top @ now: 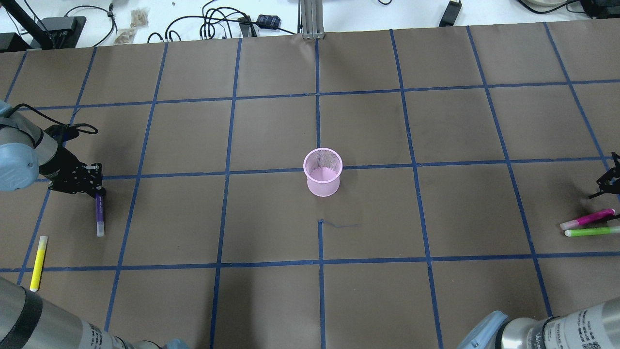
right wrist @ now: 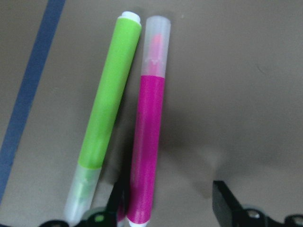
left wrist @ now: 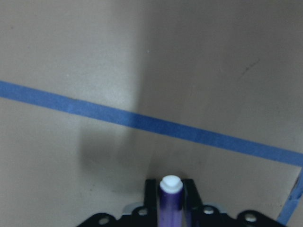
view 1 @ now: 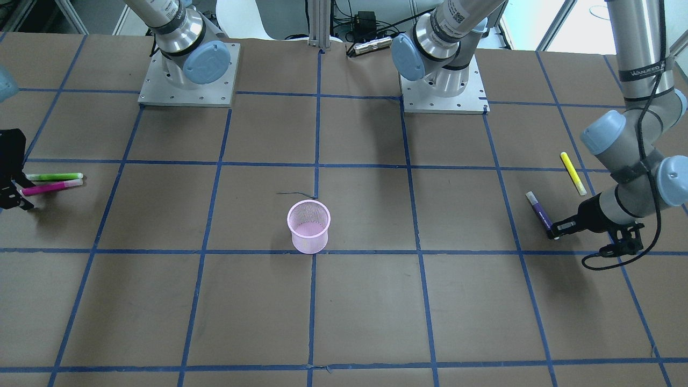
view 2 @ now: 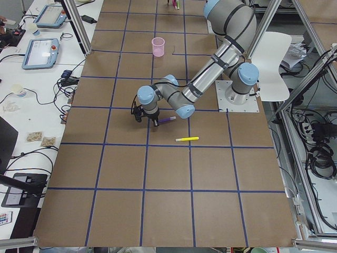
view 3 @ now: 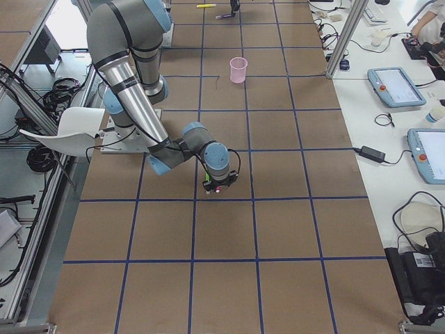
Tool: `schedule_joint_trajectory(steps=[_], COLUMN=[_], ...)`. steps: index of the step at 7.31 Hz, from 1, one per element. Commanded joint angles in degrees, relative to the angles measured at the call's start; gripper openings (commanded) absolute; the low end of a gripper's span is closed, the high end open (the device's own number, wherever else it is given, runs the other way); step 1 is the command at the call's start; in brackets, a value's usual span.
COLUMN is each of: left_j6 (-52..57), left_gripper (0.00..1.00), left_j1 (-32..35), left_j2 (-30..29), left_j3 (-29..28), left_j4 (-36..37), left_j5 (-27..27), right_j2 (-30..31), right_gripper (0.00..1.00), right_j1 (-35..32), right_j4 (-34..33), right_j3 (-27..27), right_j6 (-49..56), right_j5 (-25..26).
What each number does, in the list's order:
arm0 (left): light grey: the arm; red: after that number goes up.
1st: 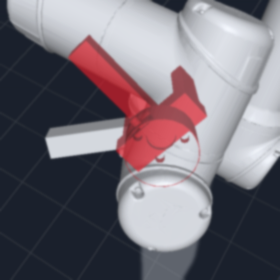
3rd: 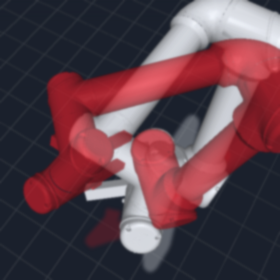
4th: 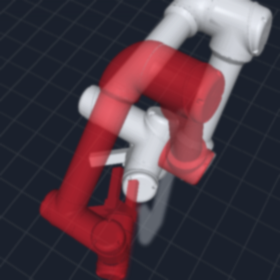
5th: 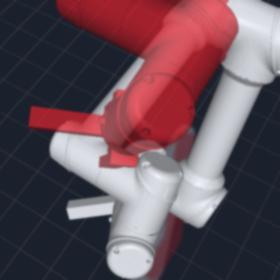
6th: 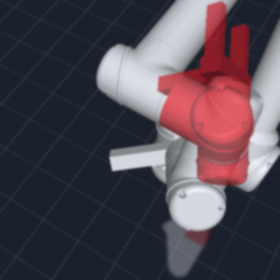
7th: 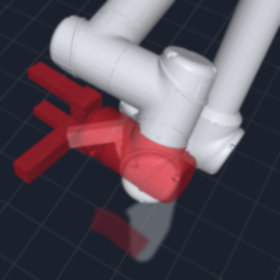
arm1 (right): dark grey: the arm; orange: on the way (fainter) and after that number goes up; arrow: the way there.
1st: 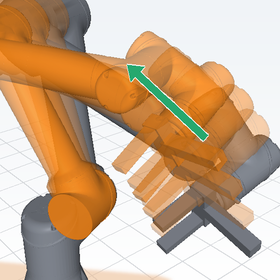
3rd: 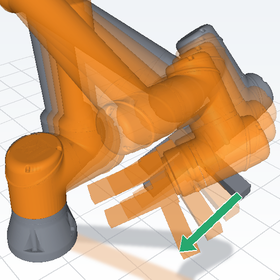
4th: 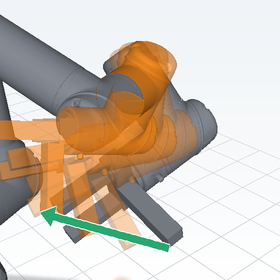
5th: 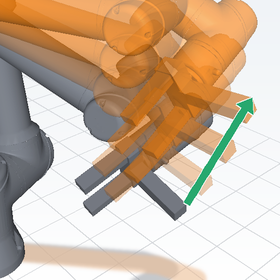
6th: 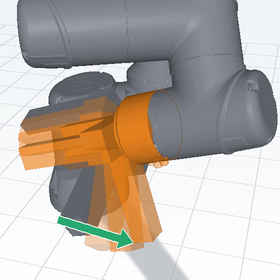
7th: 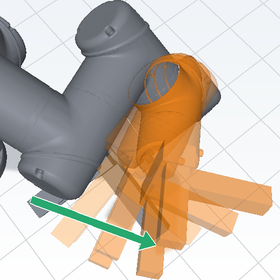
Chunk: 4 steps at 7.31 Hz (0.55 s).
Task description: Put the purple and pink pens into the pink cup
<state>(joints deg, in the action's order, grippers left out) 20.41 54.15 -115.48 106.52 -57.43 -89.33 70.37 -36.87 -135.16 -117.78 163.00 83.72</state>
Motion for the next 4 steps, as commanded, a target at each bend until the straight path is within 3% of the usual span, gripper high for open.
schedule_joint_trajectory(steps=[1, 4], left_j6=[-0.1, -0.1], left_gripper=[0.0, 0.0], left_j1=[0.08, 2.35], left_j2=[0.26, 2.71], left_j3=[-0.44, -5.43], left_j4=[-0.58, -3.03], left_j5=[-0.06, 0.03], right_j2=[0.38, 0.56], right_gripper=[0.03, 0.0], right_j1=[0.04, -0.04], right_j4=[-0.28, -0.28], right_j3=[0.18, 0.62], right_j6=[-0.06, -0.32], right_j5=[-0.04, -0.31])
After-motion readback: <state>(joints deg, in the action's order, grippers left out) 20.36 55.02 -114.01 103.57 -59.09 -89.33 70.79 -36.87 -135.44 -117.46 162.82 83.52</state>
